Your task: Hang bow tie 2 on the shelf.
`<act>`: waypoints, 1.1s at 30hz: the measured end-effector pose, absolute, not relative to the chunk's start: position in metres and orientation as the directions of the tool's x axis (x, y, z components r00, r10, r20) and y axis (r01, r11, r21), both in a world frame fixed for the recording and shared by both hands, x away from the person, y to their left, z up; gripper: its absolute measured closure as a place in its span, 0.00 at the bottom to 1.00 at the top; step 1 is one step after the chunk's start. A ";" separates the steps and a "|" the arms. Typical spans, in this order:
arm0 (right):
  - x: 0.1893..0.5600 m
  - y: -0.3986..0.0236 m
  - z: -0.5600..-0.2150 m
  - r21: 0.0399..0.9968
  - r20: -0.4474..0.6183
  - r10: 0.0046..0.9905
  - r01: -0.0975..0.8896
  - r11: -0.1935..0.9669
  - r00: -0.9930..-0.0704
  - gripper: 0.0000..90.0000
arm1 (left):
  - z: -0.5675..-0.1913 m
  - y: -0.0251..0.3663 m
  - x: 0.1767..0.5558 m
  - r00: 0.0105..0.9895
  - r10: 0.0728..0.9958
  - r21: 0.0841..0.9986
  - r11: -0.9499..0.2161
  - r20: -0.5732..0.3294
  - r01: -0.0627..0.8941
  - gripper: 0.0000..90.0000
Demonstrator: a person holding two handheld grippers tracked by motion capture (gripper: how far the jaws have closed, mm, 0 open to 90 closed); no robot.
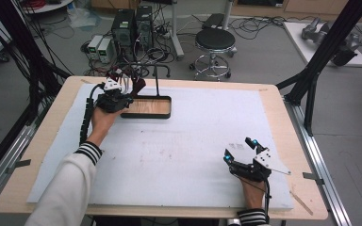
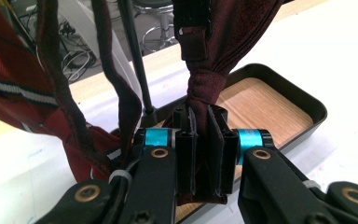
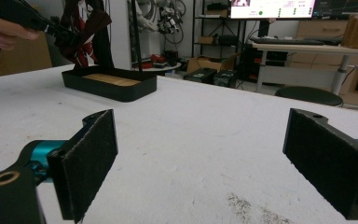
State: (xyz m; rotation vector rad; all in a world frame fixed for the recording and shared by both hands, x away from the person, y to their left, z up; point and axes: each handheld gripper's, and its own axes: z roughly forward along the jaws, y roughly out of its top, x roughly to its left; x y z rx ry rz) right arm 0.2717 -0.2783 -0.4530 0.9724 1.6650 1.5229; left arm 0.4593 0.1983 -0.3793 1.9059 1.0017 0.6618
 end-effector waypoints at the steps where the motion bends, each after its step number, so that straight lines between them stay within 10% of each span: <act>1: 0.272 -0.279 -0.453 0.996 0.005 0.869 0.084 0.041 -0.495 0.10 | -0.379 0.198 0.460 0.537 0.841 0.871 -0.311 0.066 0.380 0.91; 16: 0.272 -0.279 -0.453 0.996 0.003 0.865 0.081 0.044 -0.502 0.10 | -0.377 0.195 0.464 0.556 0.829 0.879 -0.307 0.059 0.365 0.86; 33: 0.272 -0.279 -0.453 0.996 0.002 0.866 0.080 0.043 -0.500 0.10 | -0.370 0.204 0.448 0.635 0.772 0.926 -0.254 0.020 0.280 0.21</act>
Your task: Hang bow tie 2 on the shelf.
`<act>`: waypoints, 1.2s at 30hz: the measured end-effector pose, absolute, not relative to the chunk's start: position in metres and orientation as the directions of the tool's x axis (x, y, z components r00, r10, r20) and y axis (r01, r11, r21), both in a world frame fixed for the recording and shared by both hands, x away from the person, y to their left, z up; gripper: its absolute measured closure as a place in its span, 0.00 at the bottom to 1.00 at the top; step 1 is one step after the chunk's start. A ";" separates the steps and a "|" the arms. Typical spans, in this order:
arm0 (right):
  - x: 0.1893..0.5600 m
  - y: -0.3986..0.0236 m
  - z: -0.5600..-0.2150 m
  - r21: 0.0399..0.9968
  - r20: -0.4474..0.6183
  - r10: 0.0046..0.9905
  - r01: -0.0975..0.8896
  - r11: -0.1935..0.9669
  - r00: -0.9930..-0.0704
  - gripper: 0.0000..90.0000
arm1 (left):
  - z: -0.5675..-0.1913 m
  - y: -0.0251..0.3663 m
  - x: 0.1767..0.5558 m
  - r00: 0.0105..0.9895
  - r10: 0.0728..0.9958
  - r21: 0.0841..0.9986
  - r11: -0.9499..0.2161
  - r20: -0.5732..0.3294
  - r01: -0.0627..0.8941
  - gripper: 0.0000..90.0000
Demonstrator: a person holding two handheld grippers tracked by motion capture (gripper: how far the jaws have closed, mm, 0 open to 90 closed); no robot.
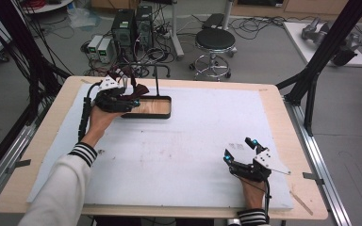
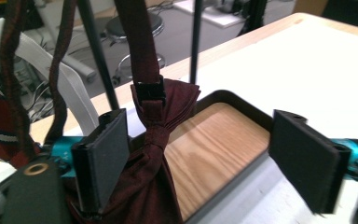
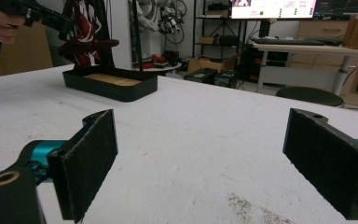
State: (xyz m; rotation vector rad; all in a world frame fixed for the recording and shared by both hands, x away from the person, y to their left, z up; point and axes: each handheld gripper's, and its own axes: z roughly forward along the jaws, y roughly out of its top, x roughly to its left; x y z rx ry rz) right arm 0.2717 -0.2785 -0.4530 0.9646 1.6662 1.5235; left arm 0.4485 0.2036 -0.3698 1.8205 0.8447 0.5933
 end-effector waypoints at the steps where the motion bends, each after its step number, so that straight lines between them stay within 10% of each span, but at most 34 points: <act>1: 0.272 -0.279 -0.453 0.996 0.002 0.866 0.079 0.043 -0.500 0.10 | -0.370 0.206 0.444 0.643 0.766 0.935 -0.237 0.014 0.262 0.19; 18: 0.270 -0.277 -0.453 0.996 -0.014 0.870 0.074 0.057 -0.493 0.10 | -0.378 0.239 0.353 0.763 0.640 0.972 -0.225 0.097 0.065 0.16; 36: 0.270 -0.277 -0.453 0.996 -0.017 0.874 0.067 0.056 -0.485 0.10 | -0.429 0.282 0.281 0.628 0.774 0.995 -0.100 0.082 -0.007 0.16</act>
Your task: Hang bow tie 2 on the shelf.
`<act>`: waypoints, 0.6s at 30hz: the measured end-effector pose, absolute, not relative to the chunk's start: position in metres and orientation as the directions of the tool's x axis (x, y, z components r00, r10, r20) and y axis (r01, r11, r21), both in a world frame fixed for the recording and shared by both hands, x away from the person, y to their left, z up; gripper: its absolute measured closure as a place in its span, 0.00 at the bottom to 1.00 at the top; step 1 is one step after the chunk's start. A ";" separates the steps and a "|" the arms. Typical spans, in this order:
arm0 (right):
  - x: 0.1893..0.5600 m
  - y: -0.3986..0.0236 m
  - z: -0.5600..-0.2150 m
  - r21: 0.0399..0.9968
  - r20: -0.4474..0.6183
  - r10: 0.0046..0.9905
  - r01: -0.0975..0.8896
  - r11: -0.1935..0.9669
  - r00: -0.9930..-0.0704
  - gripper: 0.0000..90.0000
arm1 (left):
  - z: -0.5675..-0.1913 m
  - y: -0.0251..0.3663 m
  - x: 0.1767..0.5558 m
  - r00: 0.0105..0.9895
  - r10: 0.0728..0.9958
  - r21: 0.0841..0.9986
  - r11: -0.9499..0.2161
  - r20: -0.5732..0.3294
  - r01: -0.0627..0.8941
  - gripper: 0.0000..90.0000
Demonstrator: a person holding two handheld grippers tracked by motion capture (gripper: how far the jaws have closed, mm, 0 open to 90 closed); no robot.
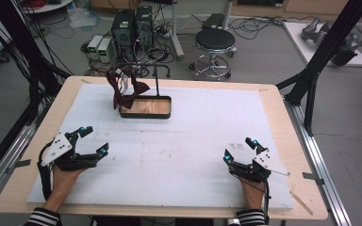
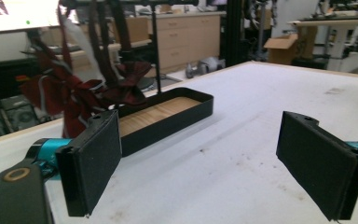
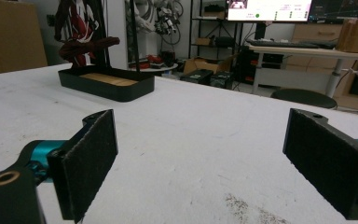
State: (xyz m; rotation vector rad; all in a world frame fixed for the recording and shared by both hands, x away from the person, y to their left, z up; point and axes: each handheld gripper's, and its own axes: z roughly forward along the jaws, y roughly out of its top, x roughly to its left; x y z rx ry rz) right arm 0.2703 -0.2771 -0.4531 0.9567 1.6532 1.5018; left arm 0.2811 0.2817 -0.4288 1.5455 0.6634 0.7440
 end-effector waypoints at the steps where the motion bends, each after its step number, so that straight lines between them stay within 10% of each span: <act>1: 0.270 -0.277 -0.453 0.996 -0.018 0.874 0.067 0.058 -0.485 0.10 | -0.431 0.283 0.279 0.624 0.777 0.995 -0.093 0.084 -0.017 0.16; 18: 0.270 -0.277 -0.453 0.996 -0.016 0.875 0.072 0.058 -0.484 0.10 | -0.454 0.284 0.275 0.614 0.789 0.999 -0.024 0.032 -0.021 0.16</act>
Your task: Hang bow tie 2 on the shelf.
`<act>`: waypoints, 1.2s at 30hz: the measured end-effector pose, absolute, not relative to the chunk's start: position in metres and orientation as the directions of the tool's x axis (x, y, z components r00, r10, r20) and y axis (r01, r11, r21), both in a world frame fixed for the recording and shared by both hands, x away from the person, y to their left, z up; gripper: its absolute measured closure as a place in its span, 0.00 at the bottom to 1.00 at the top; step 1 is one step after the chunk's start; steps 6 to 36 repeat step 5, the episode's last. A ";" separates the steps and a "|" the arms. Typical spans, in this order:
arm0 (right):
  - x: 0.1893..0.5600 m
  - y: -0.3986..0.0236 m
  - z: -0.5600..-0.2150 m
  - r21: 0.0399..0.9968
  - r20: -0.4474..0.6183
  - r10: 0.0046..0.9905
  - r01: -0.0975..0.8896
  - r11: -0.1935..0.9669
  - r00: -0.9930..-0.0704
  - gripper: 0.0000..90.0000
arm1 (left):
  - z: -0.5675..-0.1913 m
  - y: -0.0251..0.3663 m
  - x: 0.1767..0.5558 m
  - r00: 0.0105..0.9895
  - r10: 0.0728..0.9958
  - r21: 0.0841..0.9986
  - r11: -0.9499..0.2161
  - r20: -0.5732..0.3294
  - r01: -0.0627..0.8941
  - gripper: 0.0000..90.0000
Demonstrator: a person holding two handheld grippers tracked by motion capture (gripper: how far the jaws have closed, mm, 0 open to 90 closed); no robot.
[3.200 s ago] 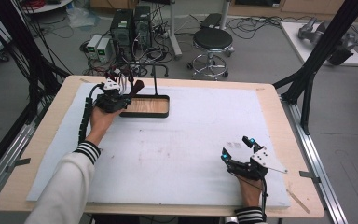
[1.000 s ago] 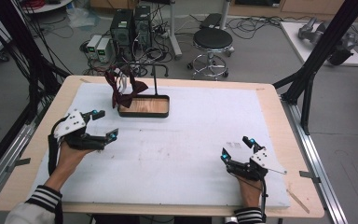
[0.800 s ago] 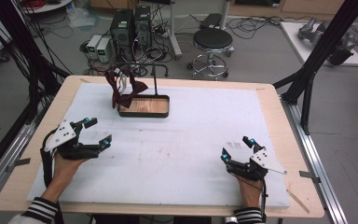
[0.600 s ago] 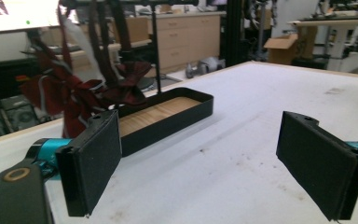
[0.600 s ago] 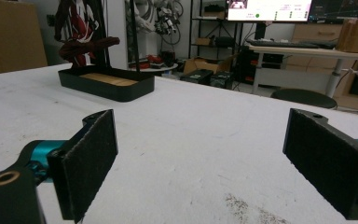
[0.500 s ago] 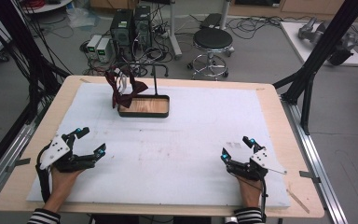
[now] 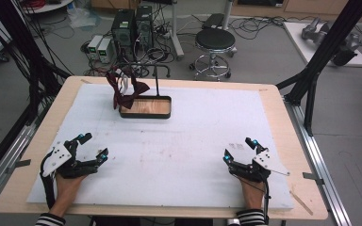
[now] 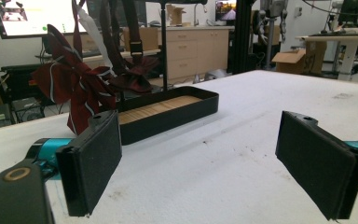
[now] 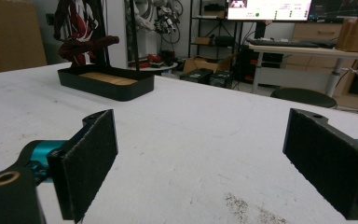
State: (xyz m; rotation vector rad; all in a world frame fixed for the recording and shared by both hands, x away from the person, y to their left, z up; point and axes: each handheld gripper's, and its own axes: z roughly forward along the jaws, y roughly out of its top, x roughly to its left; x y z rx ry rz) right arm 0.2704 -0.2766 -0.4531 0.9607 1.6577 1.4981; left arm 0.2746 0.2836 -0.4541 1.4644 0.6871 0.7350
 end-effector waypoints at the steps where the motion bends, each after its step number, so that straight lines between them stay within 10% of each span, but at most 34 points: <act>1: 0.270 -0.277 -0.453 0.996 -0.019 0.875 0.070 0.060 -0.484 0.10 | -0.454 0.284 0.275 0.615 0.788 1.000 -0.021 0.030 -0.022 0.16; 36: 0.270 -0.277 -0.453 0.996 -0.019 0.876 0.067 0.059 -0.481 0.10 | -0.455 0.285 0.274 0.612 0.791 1.000 -0.009 0.022 -0.024 0.16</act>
